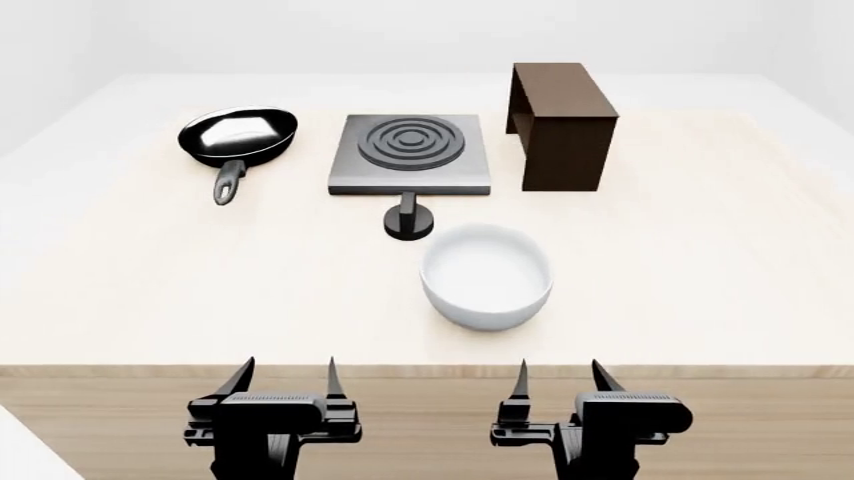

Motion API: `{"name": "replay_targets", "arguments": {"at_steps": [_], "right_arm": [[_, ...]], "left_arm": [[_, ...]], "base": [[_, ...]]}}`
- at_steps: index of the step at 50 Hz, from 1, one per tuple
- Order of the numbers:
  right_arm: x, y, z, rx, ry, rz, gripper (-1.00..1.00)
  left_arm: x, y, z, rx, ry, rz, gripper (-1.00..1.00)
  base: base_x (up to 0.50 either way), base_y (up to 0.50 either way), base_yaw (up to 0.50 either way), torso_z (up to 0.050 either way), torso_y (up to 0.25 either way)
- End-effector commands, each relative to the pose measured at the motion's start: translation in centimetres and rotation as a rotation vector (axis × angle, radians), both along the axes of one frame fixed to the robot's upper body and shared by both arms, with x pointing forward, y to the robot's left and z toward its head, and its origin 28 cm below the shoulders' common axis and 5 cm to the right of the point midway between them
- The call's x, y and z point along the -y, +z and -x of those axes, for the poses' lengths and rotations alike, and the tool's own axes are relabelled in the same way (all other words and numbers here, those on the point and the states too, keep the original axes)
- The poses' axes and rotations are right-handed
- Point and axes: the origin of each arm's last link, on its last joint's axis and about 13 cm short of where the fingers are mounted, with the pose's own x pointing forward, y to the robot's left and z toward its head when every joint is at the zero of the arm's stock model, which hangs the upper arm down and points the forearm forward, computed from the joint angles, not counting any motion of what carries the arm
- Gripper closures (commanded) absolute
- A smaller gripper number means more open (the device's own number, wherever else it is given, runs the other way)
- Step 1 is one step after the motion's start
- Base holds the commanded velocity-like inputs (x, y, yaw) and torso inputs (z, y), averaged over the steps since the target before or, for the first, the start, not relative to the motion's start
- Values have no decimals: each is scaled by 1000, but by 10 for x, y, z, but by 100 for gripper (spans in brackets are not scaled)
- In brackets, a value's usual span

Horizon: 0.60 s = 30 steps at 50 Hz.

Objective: Turn on the stove.

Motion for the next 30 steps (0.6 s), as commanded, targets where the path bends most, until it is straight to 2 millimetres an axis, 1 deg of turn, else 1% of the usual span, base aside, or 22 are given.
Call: {"name": "replay_targets", "arguments": {"at_steps": [1, 30], "right_arm": [[-1, -1, 0, -2, 10, 0, -100], [0, 0, 1, -3, 9, -5, -100]], "left_arm": [[0, 0, 0, 12, -4, 6, -100], [0, 0, -1, 12, -7, 3, -100]], "base": [[0, 500, 0, 0, 0], [0, 500, 0, 0, 0]]}}
